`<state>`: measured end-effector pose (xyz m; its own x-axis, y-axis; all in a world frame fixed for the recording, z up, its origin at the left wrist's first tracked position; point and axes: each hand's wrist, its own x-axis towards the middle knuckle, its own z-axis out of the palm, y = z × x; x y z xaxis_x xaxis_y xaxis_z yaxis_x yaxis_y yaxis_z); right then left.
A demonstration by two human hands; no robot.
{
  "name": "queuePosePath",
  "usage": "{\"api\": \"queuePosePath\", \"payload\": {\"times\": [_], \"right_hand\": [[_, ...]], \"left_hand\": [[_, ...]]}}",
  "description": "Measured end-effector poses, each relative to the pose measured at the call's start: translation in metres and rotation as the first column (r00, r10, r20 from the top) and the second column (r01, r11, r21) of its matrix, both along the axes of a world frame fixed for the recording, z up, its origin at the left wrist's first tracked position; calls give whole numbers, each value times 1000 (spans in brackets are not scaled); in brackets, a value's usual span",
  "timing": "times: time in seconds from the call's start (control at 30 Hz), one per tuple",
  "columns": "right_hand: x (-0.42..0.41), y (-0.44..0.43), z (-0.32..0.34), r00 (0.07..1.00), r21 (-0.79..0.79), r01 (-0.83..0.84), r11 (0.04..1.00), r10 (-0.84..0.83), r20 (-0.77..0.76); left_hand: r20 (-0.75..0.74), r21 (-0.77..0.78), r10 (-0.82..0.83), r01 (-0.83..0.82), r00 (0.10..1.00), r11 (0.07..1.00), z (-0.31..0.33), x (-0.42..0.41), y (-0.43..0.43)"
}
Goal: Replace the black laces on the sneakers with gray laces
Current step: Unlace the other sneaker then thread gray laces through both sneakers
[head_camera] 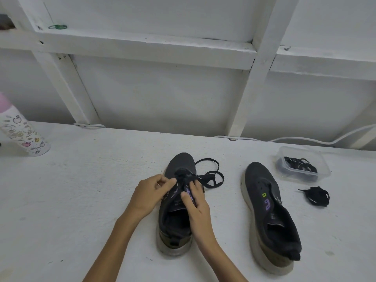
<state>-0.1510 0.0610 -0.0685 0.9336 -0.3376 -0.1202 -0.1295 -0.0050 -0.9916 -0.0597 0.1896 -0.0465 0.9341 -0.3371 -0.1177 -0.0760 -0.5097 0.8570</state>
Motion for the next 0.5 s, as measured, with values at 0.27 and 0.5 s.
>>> {"api": "queuePosePath", "payload": {"times": [0.27,0.5], "right_hand": [[-2,-2,3,1000,-3,-16,1000,16,26],[-3,-1,10,997,-14,-17,1000,18,70]], "left_hand": [[157,173,-76,48,985,984,2,1,-6],[49,8,80,-80,996,997,-2,8,-10]]}}
